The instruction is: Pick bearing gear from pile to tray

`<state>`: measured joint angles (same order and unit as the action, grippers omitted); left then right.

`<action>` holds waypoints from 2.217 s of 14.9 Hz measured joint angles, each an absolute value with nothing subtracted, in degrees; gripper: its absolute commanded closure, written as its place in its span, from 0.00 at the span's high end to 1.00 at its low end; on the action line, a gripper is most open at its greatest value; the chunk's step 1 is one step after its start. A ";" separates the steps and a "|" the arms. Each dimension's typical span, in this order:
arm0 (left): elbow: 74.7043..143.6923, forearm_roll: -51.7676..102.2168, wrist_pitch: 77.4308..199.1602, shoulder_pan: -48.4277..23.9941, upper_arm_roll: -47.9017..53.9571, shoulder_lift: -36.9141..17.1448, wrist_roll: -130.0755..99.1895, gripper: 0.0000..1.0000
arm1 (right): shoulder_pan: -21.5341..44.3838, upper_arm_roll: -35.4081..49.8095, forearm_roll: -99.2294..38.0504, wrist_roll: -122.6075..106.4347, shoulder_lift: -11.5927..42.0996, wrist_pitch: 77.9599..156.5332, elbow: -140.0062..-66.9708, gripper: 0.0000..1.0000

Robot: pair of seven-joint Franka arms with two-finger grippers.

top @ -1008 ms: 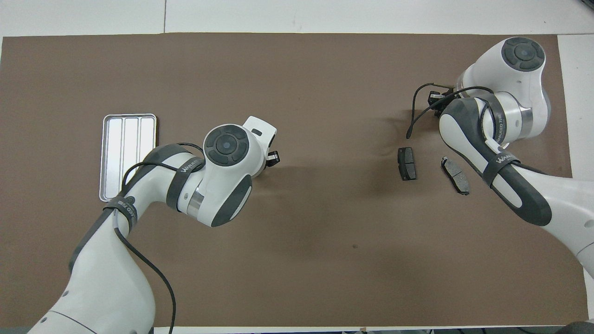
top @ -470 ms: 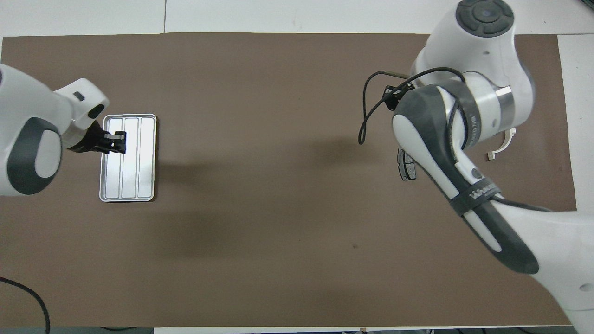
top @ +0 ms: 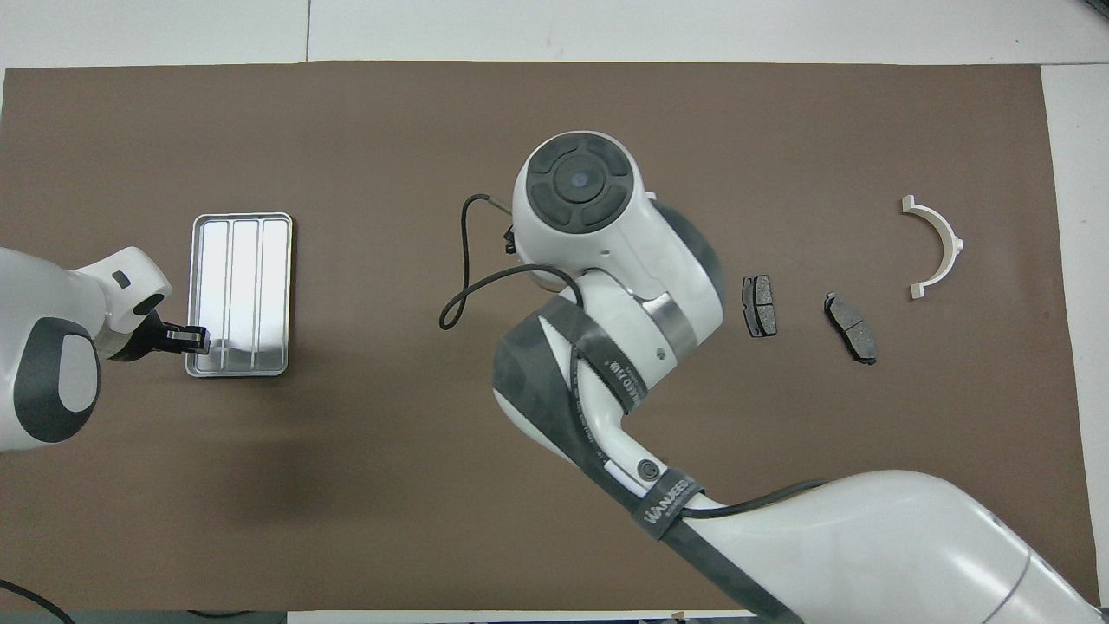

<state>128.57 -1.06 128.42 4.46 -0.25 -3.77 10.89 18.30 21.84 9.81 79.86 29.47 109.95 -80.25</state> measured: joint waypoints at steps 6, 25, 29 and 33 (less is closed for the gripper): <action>131.58 -1.06 131.62 1.95 0.05 -2.45 7.81 0.00 | 24.11 21.34 17.26 91.86 40.38 122.79 -81.66 0.00; 122.34 -0.96 125.43 -2.38 0.15 -4.55 -0.02 1.00 | 9.83 21.06 12.82 68.00 34.57 107.34 -72.48 1.00; 114.73 -1.12 123.34 -16.75 0.59 -6.28 -22.45 1.00 | 1.60 21.12 11.89 46.52 32.04 102.23 -72.48 1.00; 111.81 -1.14 124.06 -29.78 0.77 -12.37 -39.21 0.98 | -3.72 21.14 11.83 32.50 31.54 99.90 -72.50 1.00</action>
